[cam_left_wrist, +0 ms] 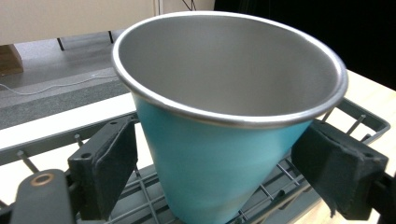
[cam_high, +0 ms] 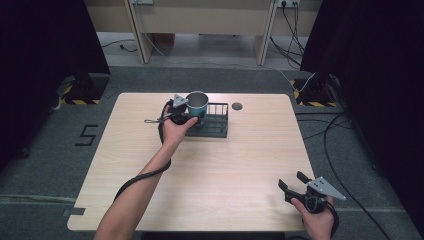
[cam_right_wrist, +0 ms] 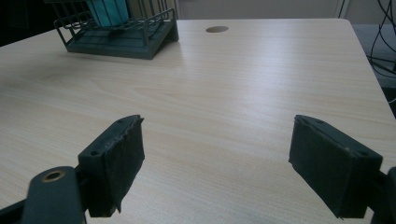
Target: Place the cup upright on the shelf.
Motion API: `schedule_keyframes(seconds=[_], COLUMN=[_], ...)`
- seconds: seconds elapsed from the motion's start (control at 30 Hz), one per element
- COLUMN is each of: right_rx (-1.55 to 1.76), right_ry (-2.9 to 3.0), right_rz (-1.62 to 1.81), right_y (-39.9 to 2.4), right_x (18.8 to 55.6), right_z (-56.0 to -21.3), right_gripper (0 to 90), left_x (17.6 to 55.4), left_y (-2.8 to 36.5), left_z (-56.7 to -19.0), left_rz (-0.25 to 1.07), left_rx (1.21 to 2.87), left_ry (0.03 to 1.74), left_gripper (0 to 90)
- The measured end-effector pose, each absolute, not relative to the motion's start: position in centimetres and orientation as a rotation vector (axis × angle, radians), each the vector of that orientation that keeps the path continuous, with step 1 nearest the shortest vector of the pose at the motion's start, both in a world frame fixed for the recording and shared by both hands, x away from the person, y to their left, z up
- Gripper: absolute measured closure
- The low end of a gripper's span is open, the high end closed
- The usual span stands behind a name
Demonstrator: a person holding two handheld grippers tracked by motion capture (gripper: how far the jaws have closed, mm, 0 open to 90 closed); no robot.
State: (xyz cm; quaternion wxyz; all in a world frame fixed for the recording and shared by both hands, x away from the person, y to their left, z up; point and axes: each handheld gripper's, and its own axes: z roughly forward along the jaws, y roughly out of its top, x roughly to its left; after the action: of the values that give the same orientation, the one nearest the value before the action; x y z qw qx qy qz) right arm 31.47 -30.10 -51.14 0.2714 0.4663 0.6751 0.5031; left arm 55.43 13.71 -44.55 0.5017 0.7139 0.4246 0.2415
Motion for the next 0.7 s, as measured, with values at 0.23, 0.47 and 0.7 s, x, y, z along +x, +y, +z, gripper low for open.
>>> schedule_keyframes(seconds=[0.23,0.47,0.7], right_rx=[1.259,1.26,1.256], right_ry=[1.817,1.818,1.819], right_rz=[1.354,1.351,1.347], right_y=[-30.1,-30.1,-30.1], right_x=[31.4,31.4,31.4], right_z=[-51.1,-51.1,-51.1], right_gripper=[18.6,18.6,18.6], left_x=[54.7,53.5,52.0], left_y=[14.3,15.2,16.3], left_z=[-43.9,-43.3,-42.8], left_rz=[0.594,0.598,0.603], left_rx=[1.722,1.706,1.706], left_ry=[1.017,1.016,1.003], left_gripper=[14.4,14.5,14.5])
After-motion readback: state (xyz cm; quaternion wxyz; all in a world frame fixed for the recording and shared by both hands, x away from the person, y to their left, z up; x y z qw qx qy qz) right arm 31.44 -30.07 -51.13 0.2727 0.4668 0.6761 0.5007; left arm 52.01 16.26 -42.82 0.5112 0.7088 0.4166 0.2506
